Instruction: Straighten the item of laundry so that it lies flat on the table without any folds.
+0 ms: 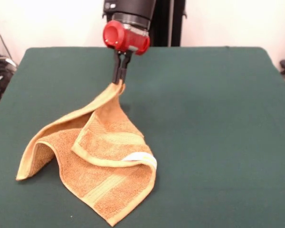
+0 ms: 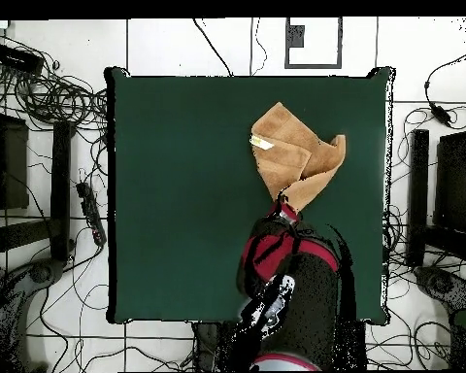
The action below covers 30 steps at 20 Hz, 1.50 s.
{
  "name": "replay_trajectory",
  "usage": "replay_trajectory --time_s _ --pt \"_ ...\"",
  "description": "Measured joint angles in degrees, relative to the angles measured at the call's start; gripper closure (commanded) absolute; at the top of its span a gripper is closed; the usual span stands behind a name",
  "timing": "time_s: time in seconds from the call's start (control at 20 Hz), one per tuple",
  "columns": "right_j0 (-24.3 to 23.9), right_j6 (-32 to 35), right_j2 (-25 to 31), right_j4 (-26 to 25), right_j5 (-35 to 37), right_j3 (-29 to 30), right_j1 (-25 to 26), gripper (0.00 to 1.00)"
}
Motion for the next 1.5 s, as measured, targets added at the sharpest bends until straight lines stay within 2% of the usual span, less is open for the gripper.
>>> replay_trajectory --time_s 0.3,0.55,1.0,1.35,1.5 --pt "2.2 0.0 -4.7 4.4 -0.2 1.7 0.6 1.00" --pt "4.6 0.0 -10.0 8.4 -3.1 2.6 3.4 1.00" --pt "3.6 0.0 -13.5 12.5 -17.0 6.4 7.7 1.00" --pt "2.8 0.0 -16.2 19.3 -30.0 11.9 12.5 1.00" --pt "2.8 0.0 -16.9 20.4 -31.7 13.5 13.3 1.00"
